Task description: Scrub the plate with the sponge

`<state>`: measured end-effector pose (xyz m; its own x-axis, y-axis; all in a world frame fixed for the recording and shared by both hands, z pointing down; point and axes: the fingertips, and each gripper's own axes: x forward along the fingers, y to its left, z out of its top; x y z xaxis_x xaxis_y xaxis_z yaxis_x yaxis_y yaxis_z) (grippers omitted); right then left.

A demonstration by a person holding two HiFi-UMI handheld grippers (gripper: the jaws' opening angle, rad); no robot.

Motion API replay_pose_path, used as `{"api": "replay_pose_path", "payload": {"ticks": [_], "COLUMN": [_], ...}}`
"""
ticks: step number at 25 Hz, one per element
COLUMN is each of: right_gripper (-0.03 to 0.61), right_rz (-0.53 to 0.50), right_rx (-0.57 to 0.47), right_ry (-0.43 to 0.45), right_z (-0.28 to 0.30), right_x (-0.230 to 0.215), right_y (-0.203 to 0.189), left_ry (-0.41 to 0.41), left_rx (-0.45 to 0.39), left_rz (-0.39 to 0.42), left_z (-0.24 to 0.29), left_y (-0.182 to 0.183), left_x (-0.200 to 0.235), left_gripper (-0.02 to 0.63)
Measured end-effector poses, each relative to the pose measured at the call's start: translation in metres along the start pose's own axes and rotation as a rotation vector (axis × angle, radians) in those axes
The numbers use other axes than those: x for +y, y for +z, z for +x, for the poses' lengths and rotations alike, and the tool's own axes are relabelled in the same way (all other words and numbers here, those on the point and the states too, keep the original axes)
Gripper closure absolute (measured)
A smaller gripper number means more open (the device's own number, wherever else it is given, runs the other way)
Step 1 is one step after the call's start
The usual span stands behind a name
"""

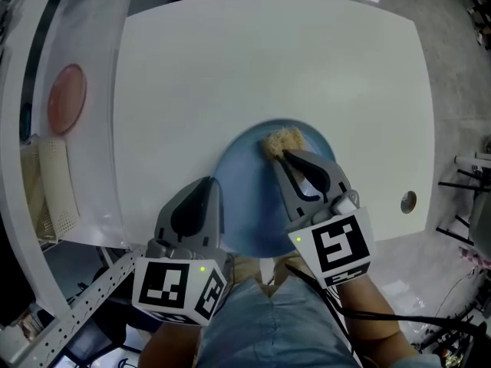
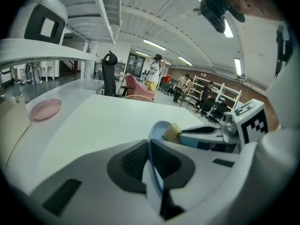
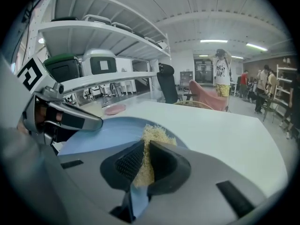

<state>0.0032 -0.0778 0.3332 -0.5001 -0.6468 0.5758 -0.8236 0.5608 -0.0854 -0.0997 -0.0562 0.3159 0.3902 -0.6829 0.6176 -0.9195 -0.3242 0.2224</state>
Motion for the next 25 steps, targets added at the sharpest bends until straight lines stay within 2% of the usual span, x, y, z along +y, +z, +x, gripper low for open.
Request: {"api": "replay_pose_path", "payload": {"ticks": [14, 25], "right_gripper": [0.535, 0.535], "right_rz": [-0.039, -0.023], "right_rx": [-0.024, -0.017], "right_ry": [0.147, 0.230], "right_z": [-0.001, -0.023], "right_x": [0.052, 0.086], "right_y": [0.005, -0.015], "left_ry": [0.015, 0.027], "left_rx": [0.003, -0.006], "left_rz": [-0.021, -0.010], "left_z": [0.001, -0.004], "left_y": [-0.001, -0.004], "left_x": [0.008, 0.008], "left_gripper": [0.589, 0.589]}}
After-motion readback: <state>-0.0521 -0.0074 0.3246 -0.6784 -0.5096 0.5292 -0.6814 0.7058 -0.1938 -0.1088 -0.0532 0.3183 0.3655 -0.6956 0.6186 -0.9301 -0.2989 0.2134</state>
